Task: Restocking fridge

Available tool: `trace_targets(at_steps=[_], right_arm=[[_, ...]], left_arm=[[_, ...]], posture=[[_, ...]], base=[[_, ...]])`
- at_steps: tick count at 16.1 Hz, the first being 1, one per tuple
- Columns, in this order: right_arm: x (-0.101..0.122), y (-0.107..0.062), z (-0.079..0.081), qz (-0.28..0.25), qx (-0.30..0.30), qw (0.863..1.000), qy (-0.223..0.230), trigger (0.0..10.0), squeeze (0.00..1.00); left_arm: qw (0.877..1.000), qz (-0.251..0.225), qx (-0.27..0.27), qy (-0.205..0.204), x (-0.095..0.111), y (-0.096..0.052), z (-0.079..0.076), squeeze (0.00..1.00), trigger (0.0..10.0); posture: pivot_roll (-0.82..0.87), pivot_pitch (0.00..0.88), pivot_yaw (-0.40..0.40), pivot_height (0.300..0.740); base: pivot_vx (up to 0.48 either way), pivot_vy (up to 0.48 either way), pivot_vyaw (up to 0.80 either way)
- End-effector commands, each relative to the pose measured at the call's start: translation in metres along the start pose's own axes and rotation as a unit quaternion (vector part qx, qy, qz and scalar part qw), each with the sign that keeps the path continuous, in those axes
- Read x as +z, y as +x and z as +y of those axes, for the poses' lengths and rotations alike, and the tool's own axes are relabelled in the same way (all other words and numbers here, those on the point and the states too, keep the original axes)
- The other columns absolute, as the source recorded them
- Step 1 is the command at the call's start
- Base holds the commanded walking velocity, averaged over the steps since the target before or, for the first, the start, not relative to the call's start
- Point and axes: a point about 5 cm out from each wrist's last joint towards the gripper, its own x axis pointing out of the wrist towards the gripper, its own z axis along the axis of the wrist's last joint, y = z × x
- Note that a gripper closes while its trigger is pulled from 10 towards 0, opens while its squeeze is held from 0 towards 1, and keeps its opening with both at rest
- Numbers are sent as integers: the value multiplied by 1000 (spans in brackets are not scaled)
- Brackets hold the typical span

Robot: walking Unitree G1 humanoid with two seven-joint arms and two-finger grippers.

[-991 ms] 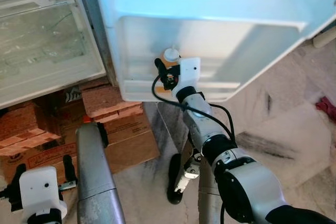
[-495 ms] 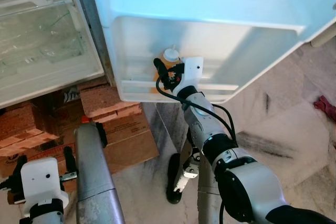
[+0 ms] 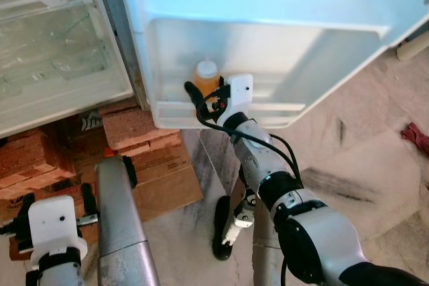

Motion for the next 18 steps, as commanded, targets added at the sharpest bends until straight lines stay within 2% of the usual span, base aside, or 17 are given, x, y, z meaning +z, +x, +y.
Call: trace_targets(at_steps=[1, 3, 8, 18], right_arm=[[2, 21, 72, -23, 99, 993, 63, 10000, 1000], [5, 14, 57, -26, 122, 992, 29, 10000, 1000], [13, 2, 29, -37, 130, 990, -30, 10000, 1000], [13, 2, 28, -36, 129, 990, -33, 10000, 1000]], left_arm=[[1000, 14, 2, 7, -7, 0, 1, 0, 10000], [1000, 6, -2, 4, -7, 9, -3, 0, 10000], [1000, -6, -3, -1, -6, 25, -10, 0, 10000], [1000, -7, -3, -1, -6, 25, -10, 0, 10000]], posture=[[378, 326, -153, 451], [355, 297, -154, 451], [333, 238, -148, 451], [333, 238, -148, 451]], base=[[0, 0, 0], [0, 0, 0], [0, 0, 0], [0, 0, 0]])
